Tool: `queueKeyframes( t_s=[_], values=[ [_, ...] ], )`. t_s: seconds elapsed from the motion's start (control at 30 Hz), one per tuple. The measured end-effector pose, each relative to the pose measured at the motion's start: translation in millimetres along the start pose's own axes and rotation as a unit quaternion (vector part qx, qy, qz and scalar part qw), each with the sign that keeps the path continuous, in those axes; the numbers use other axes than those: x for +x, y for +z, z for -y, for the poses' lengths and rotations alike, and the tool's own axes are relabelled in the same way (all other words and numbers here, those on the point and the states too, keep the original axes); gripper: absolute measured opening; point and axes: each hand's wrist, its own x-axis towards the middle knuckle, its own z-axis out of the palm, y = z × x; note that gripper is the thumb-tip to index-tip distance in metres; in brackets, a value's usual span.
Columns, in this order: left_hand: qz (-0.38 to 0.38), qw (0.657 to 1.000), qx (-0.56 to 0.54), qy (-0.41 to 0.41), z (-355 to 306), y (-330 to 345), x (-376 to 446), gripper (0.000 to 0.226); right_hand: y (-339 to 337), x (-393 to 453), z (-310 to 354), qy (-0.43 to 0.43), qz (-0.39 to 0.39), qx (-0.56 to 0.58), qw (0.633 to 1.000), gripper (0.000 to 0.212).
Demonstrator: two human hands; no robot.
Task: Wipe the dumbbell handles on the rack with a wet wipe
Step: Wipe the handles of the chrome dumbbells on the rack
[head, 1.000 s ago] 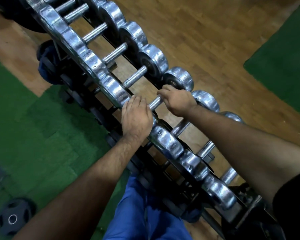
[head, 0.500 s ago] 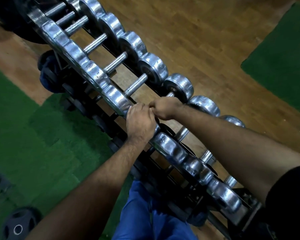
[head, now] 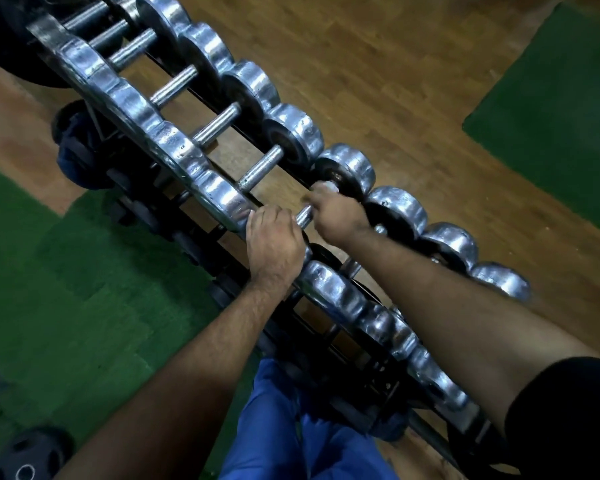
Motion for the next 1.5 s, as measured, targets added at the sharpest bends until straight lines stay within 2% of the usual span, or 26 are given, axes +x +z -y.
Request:
queueKeyframes(
  t_s=[0.07,0.2,0.3,0.43,0.67,0.77,0.83,0.93,1.0,1.07,1.1,1.23,1.27,1.37,1.5],
  values=[
    [0.013,1.0,0.001,0.0,1.0,-0.4,1.9,0.03,7.9,-13.3,0.3,-0.065,0.025,0.007,0.998,0.045],
    [0.007,1.0,-0.008,0.005,-0.9,-2.2,0.2,0.025,5.9,-16.3,-30.1,0.041,-0.064,0.055,0.996,0.047],
    [0.005,1.0,-0.011,0.003,-0.3,-1.4,0.8,0.027,14.3,-19.8,-21.0,0.018,-0.063,0.074,0.995,0.054],
    [0.016,1.0,-0.01,0.01,-0.8,-3.6,-0.3,0.031,13.2,-18.5,-33.8,0.012,-0.068,-0.015,0.998,0.069],
    [0.015,1.0,0.007,0.018,0.1,-3.7,0.7,0.03,11.1,-13.5,-23.0,0.058,-0.118,-0.043,0.99,0.048],
    [0.021,1.0,0.005,0.019,-1.1,-4.2,-0.3,0.031,16.5,-28.0,-12.4,0.091,-0.172,0.037,0.98,0.044],
    [0.023,1.0,0.003,0.021,-0.9,-5.1,0.2,0.033,25.5,-37.1,-4.3,0.138,-0.223,0.149,0.953,0.038],
    [0.026,0.999,0.008,0.024,-0.8,-6.1,0.9,0.033,26.8,-31.8,8.4,0.249,-0.219,0.304,0.893,0.031],
    [0.026,0.999,0.008,0.024,-0.7,-5.8,1.0,0.032,16.0,-21.0,14.4,0.34,-0.199,0.403,0.827,0.023],
    [0.03,0.999,0.003,0.02,-0.3,-6.1,0.4,0.033,4.3,-13.8,19.0,0.416,-0.177,0.49,0.745,0.015],
    [0.034,0.999,0.0,0.019,-0.2,-6.2,0.4,0.034,0.1,-10.1,21.0,0.436,-0.163,0.514,0.721,0.015],
    [0.028,0.999,-0.001,0.026,-1.6,-7.8,0.0,0.037,-3.5,13.9,20.8,0.485,-0.119,0.562,0.66,0.027],
    [0.025,0.999,0.002,0.028,-0.6,-6.9,-0.4,0.036,-2.4,19.2,19.5,0.497,-0.125,0.557,0.653,0.031],
    [0.023,0.999,-0.003,0.022,2.1,-3.4,1.0,0.032,6.0,23.2,16.9,0.485,-0.143,0.546,0.668,0.037],
    [0.011,0.999,-0.036,0.037,4.5,-4.6,-1.8,0.025,11.5,1.8,23.6,0.456,-0.05,0.568,0.683,0.033]
  ],
)
